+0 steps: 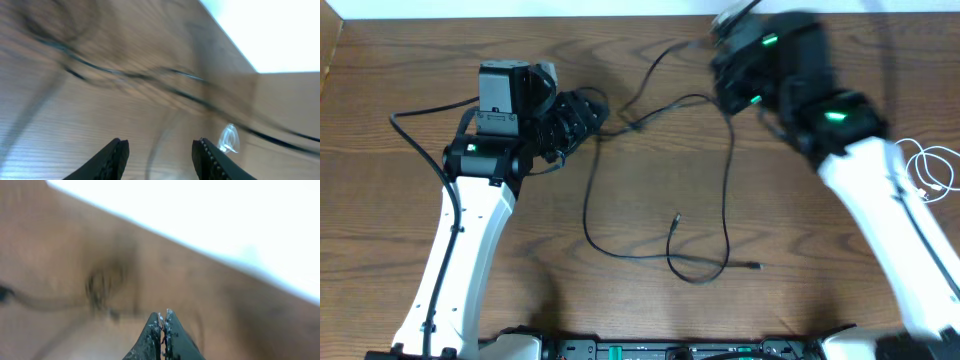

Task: Untangle cables

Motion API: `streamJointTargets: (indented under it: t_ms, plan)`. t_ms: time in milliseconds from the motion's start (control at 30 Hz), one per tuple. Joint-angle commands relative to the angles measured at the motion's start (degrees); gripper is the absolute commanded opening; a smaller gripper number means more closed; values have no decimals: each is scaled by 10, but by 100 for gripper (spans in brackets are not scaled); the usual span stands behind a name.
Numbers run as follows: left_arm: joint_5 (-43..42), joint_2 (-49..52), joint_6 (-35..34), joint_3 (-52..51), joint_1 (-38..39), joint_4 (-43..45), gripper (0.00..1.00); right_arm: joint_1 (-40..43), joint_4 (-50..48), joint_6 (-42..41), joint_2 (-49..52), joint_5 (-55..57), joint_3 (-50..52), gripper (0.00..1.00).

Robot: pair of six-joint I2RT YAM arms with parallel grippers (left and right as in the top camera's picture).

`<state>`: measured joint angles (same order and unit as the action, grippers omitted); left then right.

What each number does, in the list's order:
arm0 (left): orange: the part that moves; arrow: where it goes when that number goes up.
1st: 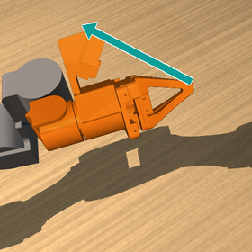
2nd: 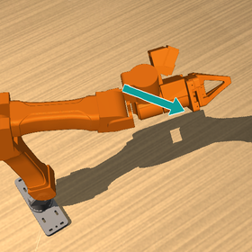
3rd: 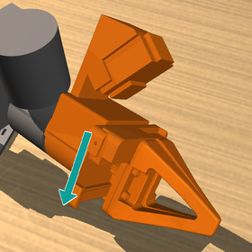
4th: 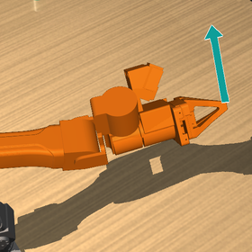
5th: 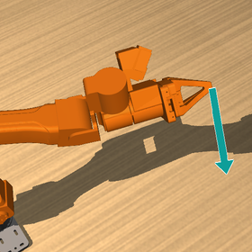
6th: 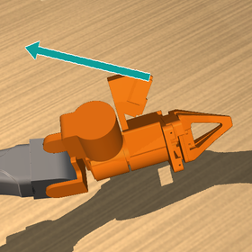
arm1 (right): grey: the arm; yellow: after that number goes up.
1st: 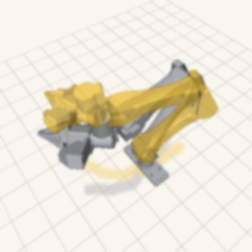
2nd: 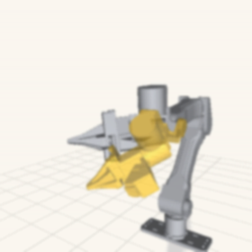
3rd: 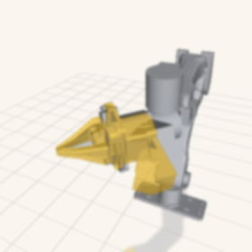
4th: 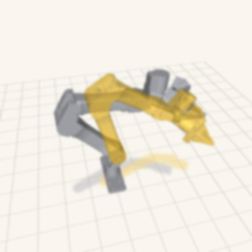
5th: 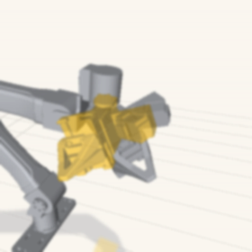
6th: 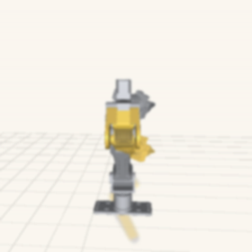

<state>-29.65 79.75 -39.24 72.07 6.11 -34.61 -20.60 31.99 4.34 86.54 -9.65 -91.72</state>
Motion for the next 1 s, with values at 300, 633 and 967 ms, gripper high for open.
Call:
streamJointTargets:
  t_ms: [300, 633, 967]
  plan:
    - [63, 109, 37, 4, 30, -14, 46, 78, -167, -131, -92, -26, -114, 1]
    - [64, 116, 55, 4, 59, -24, 46, 88, -127, -117, -72, 231, -113, 1]
    - [146, 116, 89, 4, 59, -106, 46, 288, -10, -120, -2, 320, -113, 1]
